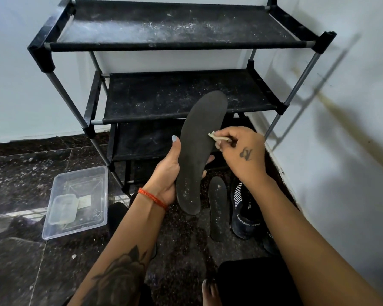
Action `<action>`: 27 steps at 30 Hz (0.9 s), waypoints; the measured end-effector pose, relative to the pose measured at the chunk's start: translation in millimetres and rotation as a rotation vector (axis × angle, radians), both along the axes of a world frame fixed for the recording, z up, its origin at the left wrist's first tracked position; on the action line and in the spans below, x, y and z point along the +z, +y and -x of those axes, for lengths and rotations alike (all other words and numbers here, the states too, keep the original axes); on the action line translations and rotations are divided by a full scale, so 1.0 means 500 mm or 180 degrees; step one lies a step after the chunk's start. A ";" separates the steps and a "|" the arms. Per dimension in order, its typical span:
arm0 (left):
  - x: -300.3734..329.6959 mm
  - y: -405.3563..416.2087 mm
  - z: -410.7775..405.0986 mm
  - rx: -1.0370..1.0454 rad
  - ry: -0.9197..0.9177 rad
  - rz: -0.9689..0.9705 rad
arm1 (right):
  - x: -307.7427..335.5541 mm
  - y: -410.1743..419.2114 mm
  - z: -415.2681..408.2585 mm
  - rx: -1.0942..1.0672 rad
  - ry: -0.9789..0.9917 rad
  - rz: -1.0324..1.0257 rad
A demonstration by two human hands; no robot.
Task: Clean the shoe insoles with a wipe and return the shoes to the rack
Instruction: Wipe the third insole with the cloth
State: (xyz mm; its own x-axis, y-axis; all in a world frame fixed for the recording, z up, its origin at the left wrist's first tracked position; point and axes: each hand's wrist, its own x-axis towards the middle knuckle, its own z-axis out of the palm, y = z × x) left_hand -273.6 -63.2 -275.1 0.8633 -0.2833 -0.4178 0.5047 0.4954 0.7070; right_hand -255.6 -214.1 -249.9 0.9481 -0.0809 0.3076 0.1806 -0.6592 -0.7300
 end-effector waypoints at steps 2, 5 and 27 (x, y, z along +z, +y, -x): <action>-0.003 0.003 -0.001 0.0009 -0.0032 -0.0099 | -0.002 0.007 0.000 0.0171 0.0176 0.0024; -0.008 0.011 -0.002 0.0047 -0.0049 -0.0206 | 0.013 0.003 0.009 0.0727 0.0879 -0.0012; -0.008 0.007 -0.006 0.0151 0.0023 -0.0341 | 0.022 -0.022 0.003 0.0268 0.0693 -0.0067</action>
